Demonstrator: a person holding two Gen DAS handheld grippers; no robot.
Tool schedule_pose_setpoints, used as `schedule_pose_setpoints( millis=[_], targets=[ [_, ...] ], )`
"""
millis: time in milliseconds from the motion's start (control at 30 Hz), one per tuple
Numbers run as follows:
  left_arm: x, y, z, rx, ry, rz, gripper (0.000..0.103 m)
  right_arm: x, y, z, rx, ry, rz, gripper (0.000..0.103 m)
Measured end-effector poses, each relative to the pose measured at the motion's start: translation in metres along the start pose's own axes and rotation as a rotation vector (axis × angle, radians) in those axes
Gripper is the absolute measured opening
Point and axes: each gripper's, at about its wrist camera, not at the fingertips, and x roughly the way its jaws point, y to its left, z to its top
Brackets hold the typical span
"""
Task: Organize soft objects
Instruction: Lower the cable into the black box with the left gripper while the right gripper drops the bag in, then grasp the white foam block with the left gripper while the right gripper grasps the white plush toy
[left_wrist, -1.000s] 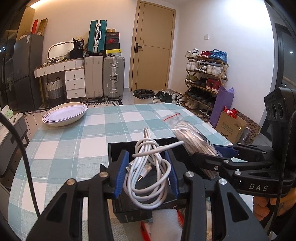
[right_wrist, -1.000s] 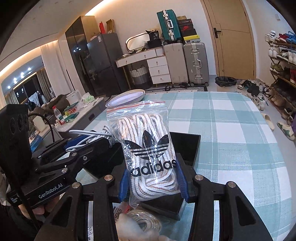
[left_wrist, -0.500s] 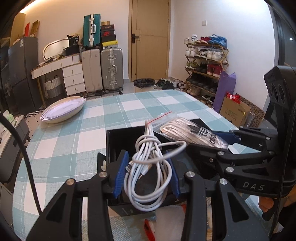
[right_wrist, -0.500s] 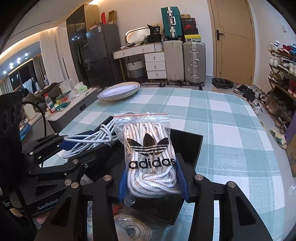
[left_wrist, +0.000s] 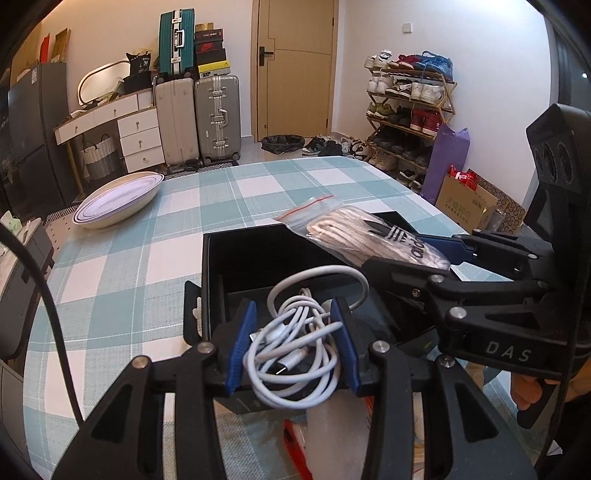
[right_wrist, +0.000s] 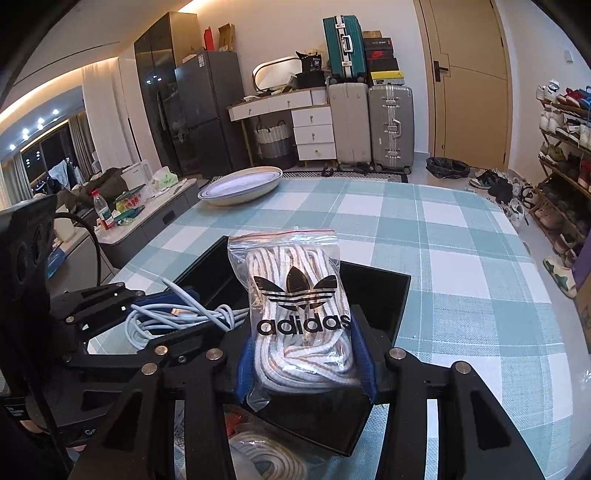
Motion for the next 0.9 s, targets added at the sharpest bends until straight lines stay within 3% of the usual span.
schedule_pose_setpoints(
  millis=[133, 200, 267, 367, 433, 533, 567, 900],
  targets=[
    [-0.004, 0.0, -0.001, 0.008, 0.0, -0.004, 0.044, -0.003, -0.002, 0.0, -0.012, -0.008, 0.025, 0.051],
    [-0.006, 0.002, -0.001, 0.002, -0.006, -0.011, 0.045, -0.009, -0.003, 0.0, -0.011, -0.026, 0.028, 0.057],
    [-0.009, 0.004, 0.0, -0.003, -0.018, -0.006, 0.049, -0.017, -0.006, -0.001, -0.012, -0.05, 0.017, 0.071],
    [-0.019, 0.006, 0.003, -0.008, -0.047, -0.003, 0.062, -0.029, -0.01, -0.003, -0.018, -0.063, -0.007, 0.079],
    [-0.027, 0.007, 0.005, -0.005, -0.071, 0.0, 0.064, -0.036, -0.014, -0.004, -0.007, -0.068, -0.024, 0.087],
    [-0.039, 0.009, 0.006, -0.007, -0.101, 0.029, 0.096, -0.047, -0.02, -0.008, 0.017, -0.073, -0.024, 0.098],
    [-0.044, 0.01, 0.006, -0.009, -0.119, 0.039, 0.101, -0.051, -0.021, -0.01, 0.021, -0.072, -0.02, 0.101],
    [-0.072, 0.015, -0.015, -0.013, -0.151, 0.079, 0.103, -0.076, -0.015, -0.043, 0.059, -0.049, 0.016, 0.103]
  ],
)
